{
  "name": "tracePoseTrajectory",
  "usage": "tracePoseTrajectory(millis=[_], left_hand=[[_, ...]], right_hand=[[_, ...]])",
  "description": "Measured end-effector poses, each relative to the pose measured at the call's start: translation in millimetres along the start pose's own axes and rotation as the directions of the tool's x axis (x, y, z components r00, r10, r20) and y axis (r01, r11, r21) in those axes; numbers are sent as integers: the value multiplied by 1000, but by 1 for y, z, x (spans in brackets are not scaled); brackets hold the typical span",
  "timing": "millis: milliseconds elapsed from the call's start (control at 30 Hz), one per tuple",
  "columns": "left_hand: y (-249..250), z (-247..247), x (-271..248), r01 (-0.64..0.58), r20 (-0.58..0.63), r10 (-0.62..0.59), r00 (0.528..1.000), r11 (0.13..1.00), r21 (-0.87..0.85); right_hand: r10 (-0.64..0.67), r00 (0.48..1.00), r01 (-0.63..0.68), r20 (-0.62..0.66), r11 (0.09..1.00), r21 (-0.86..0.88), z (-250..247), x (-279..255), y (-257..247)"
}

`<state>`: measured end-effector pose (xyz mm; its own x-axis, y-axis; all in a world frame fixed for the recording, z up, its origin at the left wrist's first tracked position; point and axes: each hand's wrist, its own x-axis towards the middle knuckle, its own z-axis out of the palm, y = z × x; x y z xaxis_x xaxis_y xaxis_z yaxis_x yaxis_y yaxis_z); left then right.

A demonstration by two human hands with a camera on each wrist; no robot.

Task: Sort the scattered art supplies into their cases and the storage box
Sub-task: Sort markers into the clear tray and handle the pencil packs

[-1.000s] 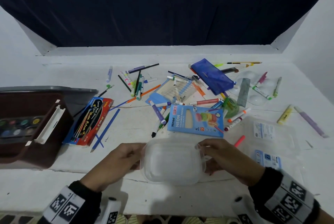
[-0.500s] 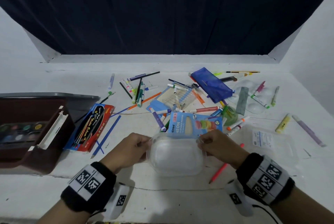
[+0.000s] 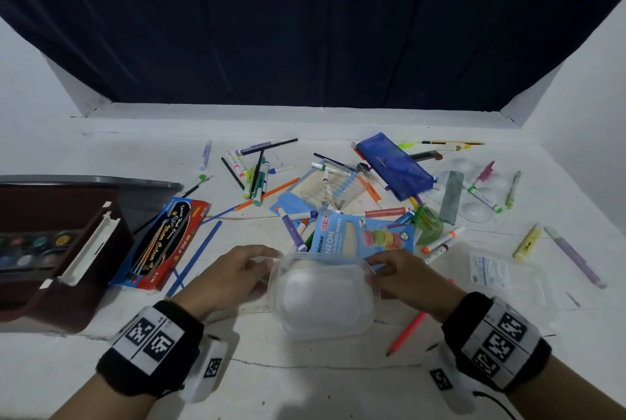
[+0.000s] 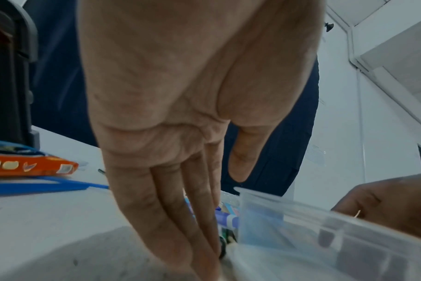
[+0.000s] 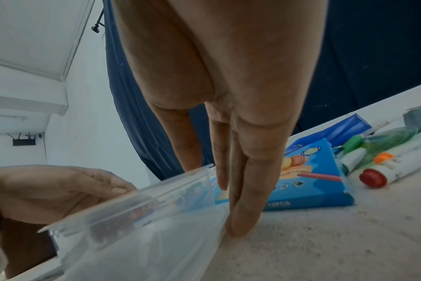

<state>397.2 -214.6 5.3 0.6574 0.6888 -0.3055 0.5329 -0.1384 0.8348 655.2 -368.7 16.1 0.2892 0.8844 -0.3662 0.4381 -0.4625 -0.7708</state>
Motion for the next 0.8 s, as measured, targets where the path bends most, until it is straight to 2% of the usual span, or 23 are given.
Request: tracePoseTrajectory(millis=[67, 167, 267, 400, 700, 800], left_hand=[[7, -7, 10, -110, -50, 119, 992, 982, 154], [21, -14, 27, -255, 58, 252, 966, 891, 375], [38, -14, 44, -329, 209, 255, 944, 759, 561], [44, -9, 63, -372, 290, 233, 928, 629, 683], [41, 0, 78, -356, 226, 279, 933, 633, 687], [41, -1, 77, -343, 192, 292, 937, 660, 669]], right_hand=[[7, 1000, -7, 13, 1000, 19, -1, 0, 0], [-23, 999, 23, 30, 1000, -7, -3, 0, 1], [-75, 997, 77, 34, 993, -89, -5, -2, 2], [-125, 992, 126, 12, 982, -143, -7, -6, 5], [-143, 990, 140, -2, 972, -187, -6, -8, 13], [-129, 992, 127, -2, 977, -173, -5, -8, 13]])
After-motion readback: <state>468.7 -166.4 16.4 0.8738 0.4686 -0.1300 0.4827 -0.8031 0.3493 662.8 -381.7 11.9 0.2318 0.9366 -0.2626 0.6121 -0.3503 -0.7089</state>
